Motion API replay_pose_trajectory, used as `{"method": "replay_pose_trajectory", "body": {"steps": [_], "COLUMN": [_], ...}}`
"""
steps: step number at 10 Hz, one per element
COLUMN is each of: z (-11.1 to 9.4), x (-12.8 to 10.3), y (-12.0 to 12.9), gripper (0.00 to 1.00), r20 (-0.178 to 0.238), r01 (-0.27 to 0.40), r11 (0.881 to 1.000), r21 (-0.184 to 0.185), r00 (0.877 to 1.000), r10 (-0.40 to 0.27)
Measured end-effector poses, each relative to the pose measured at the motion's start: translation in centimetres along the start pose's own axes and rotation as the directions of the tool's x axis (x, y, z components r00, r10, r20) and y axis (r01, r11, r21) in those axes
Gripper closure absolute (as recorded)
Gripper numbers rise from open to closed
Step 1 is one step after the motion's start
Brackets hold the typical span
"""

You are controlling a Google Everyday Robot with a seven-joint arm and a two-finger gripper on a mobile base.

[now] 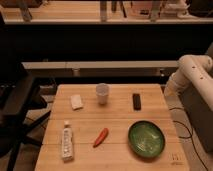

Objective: Push the eraser across the table

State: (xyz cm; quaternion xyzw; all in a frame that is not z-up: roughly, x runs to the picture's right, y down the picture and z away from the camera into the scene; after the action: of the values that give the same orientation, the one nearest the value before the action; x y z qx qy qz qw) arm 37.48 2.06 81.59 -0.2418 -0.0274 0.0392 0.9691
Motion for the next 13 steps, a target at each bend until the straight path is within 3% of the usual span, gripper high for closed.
{"method": "replay_pose_trajectory", "body": {"steps": [13], "z": [4.0], "x": [0.6], "y": [-0.9], "gripper": [1.0], "r20": [0.006], "r01": [-0.046], "r11": [0.999], "r21": [0.0], "r00": [0.999], "r10": [0.046]}}
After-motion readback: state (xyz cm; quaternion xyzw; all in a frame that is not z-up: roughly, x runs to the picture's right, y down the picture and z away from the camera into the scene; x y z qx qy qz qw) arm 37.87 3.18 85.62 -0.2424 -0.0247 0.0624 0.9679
